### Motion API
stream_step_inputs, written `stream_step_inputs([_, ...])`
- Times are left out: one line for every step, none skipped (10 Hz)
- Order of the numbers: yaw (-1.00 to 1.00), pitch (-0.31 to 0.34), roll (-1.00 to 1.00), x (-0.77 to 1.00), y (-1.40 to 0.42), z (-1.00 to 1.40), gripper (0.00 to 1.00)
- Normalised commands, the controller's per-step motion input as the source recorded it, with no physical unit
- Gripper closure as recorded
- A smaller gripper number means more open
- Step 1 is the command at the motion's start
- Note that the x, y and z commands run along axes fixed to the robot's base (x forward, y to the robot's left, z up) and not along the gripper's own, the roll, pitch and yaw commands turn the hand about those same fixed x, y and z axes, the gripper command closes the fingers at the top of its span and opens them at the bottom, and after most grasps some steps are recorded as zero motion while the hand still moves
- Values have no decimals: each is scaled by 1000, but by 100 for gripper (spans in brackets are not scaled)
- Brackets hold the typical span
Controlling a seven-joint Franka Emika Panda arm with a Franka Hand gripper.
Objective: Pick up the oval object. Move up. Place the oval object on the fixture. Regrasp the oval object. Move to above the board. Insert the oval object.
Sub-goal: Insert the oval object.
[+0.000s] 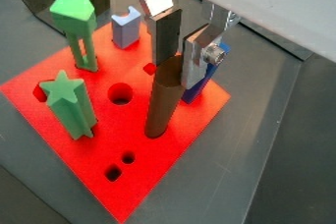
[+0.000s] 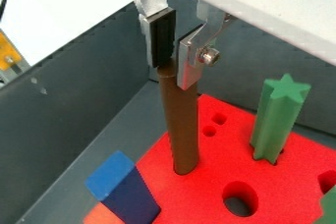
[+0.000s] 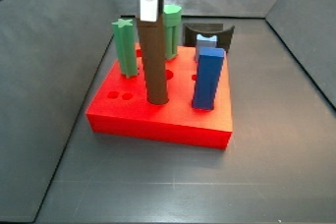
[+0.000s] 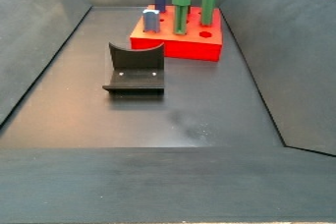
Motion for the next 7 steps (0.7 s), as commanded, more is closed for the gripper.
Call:
stream_step_inputs([0, 16, 0, 151, -23, -449, 100])
stream_step_inputs([0, 23, 0, 146, -14, -380, 100])
stream_step_inputs([-3, 0, -4, 37, 0, -260, 100])
stream_step_inputs([0, -29, 0, -69, -37, -246, 100])
stream_step_inputs([0, -57, 0, -71, -6, -146, 100])
stream_step_inputs([0, -44, -31, 0, 0, -91, 100])
stream_step_inputs([0, -43, 0, 0, 0, -17, 100])
